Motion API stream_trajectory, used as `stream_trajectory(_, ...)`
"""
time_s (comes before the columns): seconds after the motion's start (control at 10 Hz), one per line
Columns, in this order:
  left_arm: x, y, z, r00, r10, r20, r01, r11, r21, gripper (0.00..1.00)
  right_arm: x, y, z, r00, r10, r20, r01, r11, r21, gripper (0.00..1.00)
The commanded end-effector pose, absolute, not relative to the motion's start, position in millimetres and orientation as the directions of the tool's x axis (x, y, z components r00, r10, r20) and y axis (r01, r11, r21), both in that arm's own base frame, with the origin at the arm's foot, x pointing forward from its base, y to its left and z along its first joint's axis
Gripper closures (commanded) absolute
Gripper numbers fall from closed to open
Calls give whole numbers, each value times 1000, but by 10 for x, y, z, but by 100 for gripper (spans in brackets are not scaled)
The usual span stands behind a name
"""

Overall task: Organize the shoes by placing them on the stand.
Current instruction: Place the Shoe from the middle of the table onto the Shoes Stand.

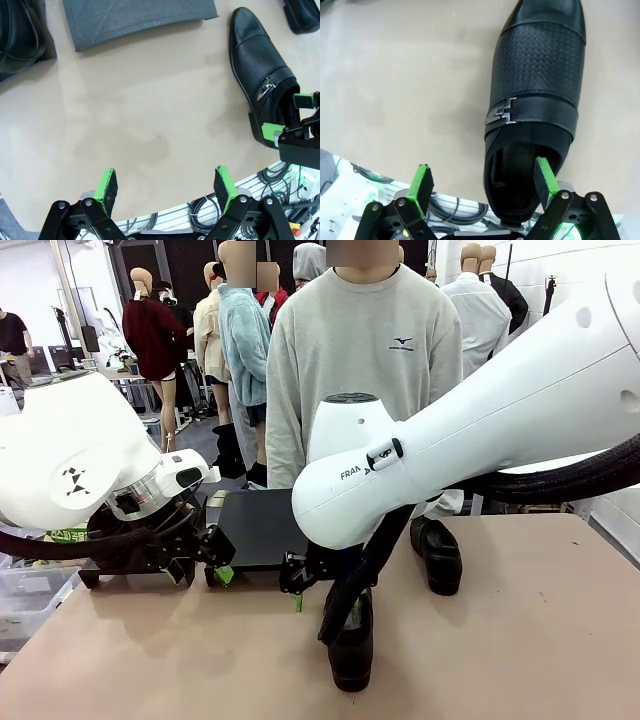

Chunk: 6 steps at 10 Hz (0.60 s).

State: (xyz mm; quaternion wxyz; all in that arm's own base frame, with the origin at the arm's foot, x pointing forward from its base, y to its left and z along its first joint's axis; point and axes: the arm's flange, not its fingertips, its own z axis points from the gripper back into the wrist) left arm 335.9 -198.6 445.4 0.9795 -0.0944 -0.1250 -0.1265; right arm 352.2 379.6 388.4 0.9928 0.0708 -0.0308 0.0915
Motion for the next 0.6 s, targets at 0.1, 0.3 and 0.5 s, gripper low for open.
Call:
stream_trajectory(0.1, 3365, -1979, 4439, 935, -221, 276, 272, 949, -161, 0, 3543, 3816, 3888, 977, 198, 80, -207, 970, 128, 0)
stream_trajectory(0.3, 3365, -1979, 4439, 935, -221, 276, 272, 949, -161, 0, 3543, 3816, 3888, 977, 198, 80, -207, 970, 128, 0)
stream_trajectory(0.5, 3365, -1979, 4439, 935, -221, 276, 272, 949, -161, 0, 3492, 3746, 4139, 975, 200, 99, -207, 976, 63, 0)
